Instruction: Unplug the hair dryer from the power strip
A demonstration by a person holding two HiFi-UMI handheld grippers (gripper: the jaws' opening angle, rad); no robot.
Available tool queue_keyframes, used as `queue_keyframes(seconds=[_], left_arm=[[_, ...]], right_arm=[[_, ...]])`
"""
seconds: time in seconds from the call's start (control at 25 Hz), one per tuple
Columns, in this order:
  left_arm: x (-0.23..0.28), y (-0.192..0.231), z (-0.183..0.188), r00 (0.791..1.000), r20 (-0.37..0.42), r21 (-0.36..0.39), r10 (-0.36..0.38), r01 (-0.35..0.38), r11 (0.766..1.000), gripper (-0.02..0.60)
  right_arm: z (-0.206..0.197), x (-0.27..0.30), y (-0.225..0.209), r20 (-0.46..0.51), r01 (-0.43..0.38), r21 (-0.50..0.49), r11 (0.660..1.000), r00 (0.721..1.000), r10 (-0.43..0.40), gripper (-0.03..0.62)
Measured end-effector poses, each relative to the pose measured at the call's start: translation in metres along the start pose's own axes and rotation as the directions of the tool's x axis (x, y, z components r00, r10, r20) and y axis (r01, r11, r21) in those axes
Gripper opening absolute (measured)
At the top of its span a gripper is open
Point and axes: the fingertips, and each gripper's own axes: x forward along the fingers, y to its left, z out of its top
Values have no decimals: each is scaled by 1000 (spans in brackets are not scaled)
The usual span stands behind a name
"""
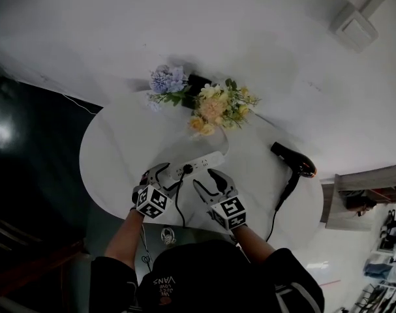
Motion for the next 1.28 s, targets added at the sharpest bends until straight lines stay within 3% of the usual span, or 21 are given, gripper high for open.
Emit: queue_keyframes(seconds=[0.56, 0.76, 0.88, 1.28], left_arm=[[16, -2, -7, 998, -33, 21, -54, 55, 998, 318], [19, -2, -12, 997, -43, 28, -61, 62, 998, 278], [19, -2, -13, 997, -34, 26, -64, 65, 998, 276], [21, -1, -13, 996, -13, 19, -87, 87, 996, 275]], right_arm=[[-15, 50, 7, -69, -78, -58, 995, 995, 74, 219], [-19, 60, 8, -78, -85, -119, 989, 994, 76, 219], [-19, 66, 10, -72, -84, -177, 981, 995, 73, 181], [-23, 74, 4, -61, -50, -198, 979, 997, 39, 103]])
